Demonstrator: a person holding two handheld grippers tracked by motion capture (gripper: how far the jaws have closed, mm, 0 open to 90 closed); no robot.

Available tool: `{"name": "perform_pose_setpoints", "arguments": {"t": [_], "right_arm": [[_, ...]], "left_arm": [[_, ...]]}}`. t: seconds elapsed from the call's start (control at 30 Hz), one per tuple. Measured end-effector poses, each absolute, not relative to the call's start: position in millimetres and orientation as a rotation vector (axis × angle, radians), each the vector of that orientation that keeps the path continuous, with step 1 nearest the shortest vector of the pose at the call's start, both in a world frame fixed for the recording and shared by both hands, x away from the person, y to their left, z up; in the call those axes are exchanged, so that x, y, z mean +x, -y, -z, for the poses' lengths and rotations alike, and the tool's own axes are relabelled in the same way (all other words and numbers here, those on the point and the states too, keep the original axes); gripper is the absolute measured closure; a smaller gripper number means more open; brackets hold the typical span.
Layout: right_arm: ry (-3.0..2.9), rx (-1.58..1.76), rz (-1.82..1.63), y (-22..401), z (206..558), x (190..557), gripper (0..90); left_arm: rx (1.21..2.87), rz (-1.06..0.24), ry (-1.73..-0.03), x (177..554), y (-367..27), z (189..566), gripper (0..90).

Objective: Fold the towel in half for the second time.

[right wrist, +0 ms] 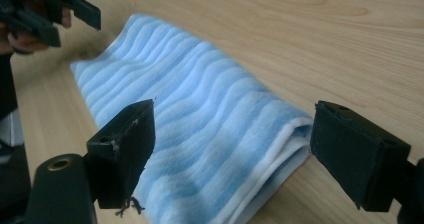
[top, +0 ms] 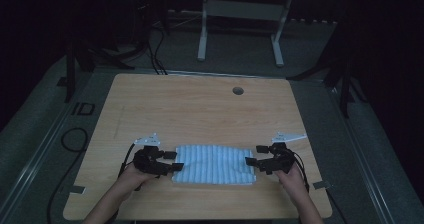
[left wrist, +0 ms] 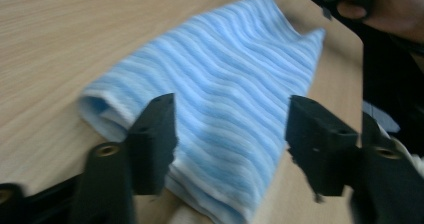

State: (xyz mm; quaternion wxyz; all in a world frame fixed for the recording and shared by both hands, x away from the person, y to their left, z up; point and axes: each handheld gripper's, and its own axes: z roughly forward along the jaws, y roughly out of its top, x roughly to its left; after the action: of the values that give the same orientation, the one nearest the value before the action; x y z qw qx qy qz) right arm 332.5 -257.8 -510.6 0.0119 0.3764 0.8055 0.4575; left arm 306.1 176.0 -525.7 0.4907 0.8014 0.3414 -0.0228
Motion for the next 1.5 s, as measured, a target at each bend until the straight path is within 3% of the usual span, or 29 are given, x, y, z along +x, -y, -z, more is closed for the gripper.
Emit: {"name": "perform_pose_setpoints", "arguments": {"t": [0.23,0.37,0.43,0.5,0.53,0.57,0.6,0.63,0.73,1.03,1.2,1.27,1.3,1.33,1.37,1.47,1.5], "right_arm": [[-2.487,1.077,-1.444,238,510,327,21.6],[-2.531,1.01,-1.533,219,509,320,33.5],[-2.56,1.005,-1.46,207,512,315,28.4],[-2.599,0.951,-1.403,199,518,311,22.0],[-2.634,0.939,-1.394,197,520,310,36.0],[-2.637,0.907,-1.358,196,521,308,57.4],[-2.626,0.889,-1.321,196,522,306,61.5],[-2.629,0.879,-1.309,196,523,306,78.7],[-2.595,0.92,-1.218,200,524,308,82.2],[-2.569,1.071,-1.118,231,545,315,86.0],[-2.519,1.141,-1.112,249,544,317,85.7],[-2.51,1.168,-1.131,255,543,318,80.4],[-2.506,1.165,-1.14,257,541,317,69.1],[-2.512,1.162,-1.164,258,540,317,53.2],[-2.525,1.156,-1.187,258,539,318,43.5],[-2.515,1.136,-1.268,259,535,320,25.9],[-2.525,1.123,-1.304,260,534,321,19.7]], "left_arm": [[1.87,0.046,-0.809,306,-161,523,24.8],[1.942,0.055,-0.728,299,-142,526,25.6],[1.982,0.045,-0.729,297,-136,528,38.6],[2.037,0.048,-0.731,297,-133,532,45.3],[2.052,0.035,-0.736,297,-132,534,55.6],[2.054,0.052,-0.734,297,-133,535,62.5],[2.065,0.07,-0.722,298,-133,537,64.8],[2.08,0.07,-0.724,297,-133,538,73.1],[2.128,0.073,-0.718,299,-134,542,81.9],[2.149,0.094,-0.768,301,-141,553,86.3],[2.146,0.107,-0.77,302,-146,555,88.5],[2.113,0.121,-0.78,302,-148,554,88.1],[2.087,0.098,-0.787,302,-148,553,84.1],[2.054,0.078,-0.789,302,-150,551,73.2],[2.028,0.074,-0.79,302,-151,549,63.2],[2.012,0.05,-0.793,303,-150,544,36.7],[2.013,0.029,-0.79,303,-149,543,33.4]]}}
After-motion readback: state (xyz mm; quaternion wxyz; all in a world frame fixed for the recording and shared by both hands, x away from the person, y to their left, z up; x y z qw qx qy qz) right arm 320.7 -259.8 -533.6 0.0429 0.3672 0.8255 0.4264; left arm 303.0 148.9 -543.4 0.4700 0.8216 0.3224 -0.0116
